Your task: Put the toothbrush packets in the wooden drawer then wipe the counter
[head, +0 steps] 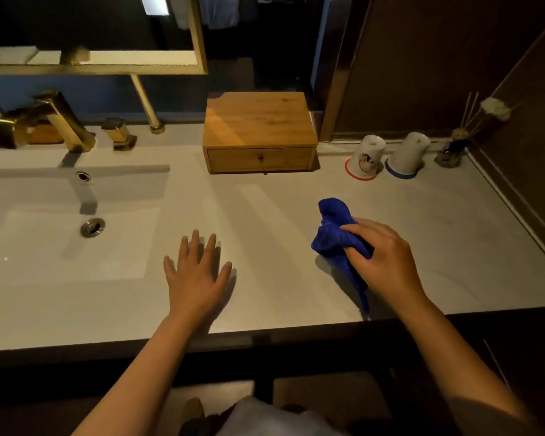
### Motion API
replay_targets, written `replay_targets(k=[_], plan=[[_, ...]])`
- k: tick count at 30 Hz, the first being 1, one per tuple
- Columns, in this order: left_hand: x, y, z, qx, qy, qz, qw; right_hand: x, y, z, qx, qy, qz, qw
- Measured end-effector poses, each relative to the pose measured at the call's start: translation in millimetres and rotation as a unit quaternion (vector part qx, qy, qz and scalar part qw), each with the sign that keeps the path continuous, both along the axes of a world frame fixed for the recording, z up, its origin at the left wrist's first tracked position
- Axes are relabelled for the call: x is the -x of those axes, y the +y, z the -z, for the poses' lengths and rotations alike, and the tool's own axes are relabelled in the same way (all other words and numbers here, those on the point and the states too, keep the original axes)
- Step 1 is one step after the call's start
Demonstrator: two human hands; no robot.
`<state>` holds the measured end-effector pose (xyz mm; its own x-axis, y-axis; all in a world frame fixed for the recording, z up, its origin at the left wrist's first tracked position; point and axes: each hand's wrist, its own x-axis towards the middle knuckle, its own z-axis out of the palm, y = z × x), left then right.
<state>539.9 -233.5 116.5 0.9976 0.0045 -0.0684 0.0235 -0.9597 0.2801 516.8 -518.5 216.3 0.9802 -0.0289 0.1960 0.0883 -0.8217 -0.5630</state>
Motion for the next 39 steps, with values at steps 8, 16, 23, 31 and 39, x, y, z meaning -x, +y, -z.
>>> replay_targets(k=[8,16,23,31,39], plan=[[-1,-16,16,-0.065,0.009,-0.01,0.998,2,-116,1,0.01,0.04,0.008,0.999],[-3,-17,15,-0.08,0.01,-0.014,0.997,11,-174,0,0.04,0.039,0.0,0.998],[-2,-17,16,-0.081,0.013,-0.015,0.996,12,-176,45,0.148,0.085,-0.118,0.978],[-2,-18,15,-0.083,0.018,-0.016,0.996,17,-181,83,0.162,0.142,-0.146,0.965],[-2,-17,16,-0.086,0.02,-0.013,0.996,-8,-201,65,0.288,0.256,-0.248,0.889]])
